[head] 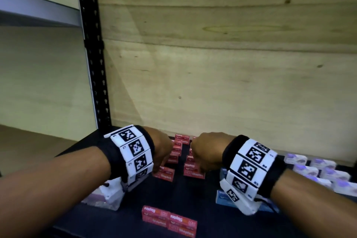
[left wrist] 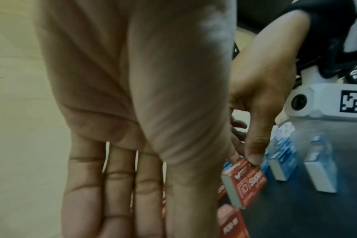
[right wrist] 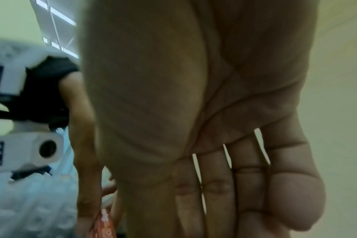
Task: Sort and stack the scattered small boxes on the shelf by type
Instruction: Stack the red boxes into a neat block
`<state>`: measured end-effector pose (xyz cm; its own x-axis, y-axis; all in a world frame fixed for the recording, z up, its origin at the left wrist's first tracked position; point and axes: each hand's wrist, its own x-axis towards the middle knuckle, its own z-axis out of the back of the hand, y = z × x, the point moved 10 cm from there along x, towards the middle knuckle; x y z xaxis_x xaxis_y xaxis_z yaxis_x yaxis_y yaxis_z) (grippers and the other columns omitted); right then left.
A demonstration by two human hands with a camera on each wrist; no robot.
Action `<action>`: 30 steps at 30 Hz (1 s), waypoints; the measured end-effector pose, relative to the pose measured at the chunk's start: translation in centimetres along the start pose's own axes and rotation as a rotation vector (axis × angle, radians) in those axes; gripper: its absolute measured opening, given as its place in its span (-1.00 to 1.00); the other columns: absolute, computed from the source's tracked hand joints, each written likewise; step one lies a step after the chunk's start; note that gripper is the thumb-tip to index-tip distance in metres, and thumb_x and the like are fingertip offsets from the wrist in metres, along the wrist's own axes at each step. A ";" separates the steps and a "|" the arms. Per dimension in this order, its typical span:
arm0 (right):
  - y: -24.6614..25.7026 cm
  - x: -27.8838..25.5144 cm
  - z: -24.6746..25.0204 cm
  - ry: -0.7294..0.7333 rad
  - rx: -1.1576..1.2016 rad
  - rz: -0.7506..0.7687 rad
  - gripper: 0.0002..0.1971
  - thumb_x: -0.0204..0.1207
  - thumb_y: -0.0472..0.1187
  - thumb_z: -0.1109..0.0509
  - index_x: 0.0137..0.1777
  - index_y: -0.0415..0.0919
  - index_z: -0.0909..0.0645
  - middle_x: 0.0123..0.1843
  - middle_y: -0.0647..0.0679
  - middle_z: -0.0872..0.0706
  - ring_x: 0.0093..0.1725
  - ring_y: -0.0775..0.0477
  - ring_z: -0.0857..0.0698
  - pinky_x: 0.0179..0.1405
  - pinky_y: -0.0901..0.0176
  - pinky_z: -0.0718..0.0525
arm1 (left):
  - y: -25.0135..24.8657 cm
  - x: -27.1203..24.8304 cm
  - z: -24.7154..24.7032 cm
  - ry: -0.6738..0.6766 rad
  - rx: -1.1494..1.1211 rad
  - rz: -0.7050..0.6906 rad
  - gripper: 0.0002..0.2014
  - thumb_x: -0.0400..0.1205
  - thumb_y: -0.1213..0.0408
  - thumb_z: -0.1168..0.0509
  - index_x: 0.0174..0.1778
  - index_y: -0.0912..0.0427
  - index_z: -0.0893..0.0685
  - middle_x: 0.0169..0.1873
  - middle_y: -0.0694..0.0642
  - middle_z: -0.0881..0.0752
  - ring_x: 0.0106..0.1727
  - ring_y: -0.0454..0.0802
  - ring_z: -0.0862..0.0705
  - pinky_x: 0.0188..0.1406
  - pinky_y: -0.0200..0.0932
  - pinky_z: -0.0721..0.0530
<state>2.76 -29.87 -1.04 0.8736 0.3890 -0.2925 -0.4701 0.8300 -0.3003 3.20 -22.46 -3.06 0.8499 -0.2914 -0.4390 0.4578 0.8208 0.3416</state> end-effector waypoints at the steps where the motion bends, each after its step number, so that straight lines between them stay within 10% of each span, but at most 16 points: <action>1: 0.1 -0.1 -0.2 0.004 0.034 0.017 -0.94 0.59 -0.27 -0.38 -0.11 -0.22 -0.64 -0.25 -0.05 -0.64 -0.33 -0.06 -0.60 -0.39 0.17 -0.55 | 0.0 -0.1 -0.6 0.040 -0.032 -0.030 -0.67 0.59 0.26 -0.46 0.26 0.21 -0.71 0.12 0.07 -0.75 -0.10 -0.15 -0.55 -0.36 -0.42 -0.50; 5: 2.2 -2.8 -1.0 0.061 0.110 0.143 -0.84 0.57 -0.17 -0.44 0.07 -0.17 -0.79 -0.02 -0.03 -0.82 -0.08 -0.06 -0.74 -0.15 0.10 -0.72 | 0.3 -1.4 -2.5 0.137 -0.071 -0.009 -0.71 0.55 0.25 -0.51 0.17 0.20 -0.77 0.07 0.09 -0.81 -0.26 -0.15 -0.69 -0.60 -0.49 -0.47; 11: 3.7 -5.2 -2.2 0.029 0.040 0.155 -0.86 0.57 -0.17 -0.38 0.03 -0.11 -0.75 -0.12 -0.01 -0.76 -0.07 -0.13 -0.75 -0.08 0.03 -0.76 | -0.5 -2.8 -4.0 0.115 -0.112 0.007 -0.89 0.54 0.16 -0.51 -0.09 0.08 -0.77 -0.06 0.05 -0.84 -0.12 -0.04 -0.76 -0.49 -0.35 -0.48; 22: 4.4 -6.5 -3.8 0.049 0.059 0.173 -0.82 0.61 -0.05 -0.37 0.04 -0.10 -0.74 -0.07 -0.03 -0.76 -0.09 -0.12 -0.74 -0.16 0.12 -0.69 | -1.5 -4.5 -5.1 0.109 -0.181 -0.046 -0.79 0.54 0.17 -0.50 0.08 0.06 -0.79 -0.26 -0.15 -0.69 -0.11 -0.14 -0.64 -0.08 -0.22 -0.61; 30: 4.2 -6.7 -4.9 0.125 0.130 0.183 -0.65 0.51 0.20 -0.44 0.17 0.01 -0.69 0.04 0.05 -0.77 0.01 -0.06 -0.73 0.06 -0.03 -0.75 | -3.0 -5.6 -6.0 0.109 -0.176 -0.128 -0.39 0.44 0.06 -0.58 0.41 -0.07 -0.57 0.23 -0.08 -0.69 0.20 -0.02 -0.67 0.23 0.04 -0.67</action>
<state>-5.70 -30.94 -4.80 0.7491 0.4917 -0.4439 -0.5917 0.7979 -0.1147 -4.54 -20.36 -6.59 0.7503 -0.3514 -0.5600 0.4995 0.8562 0.1319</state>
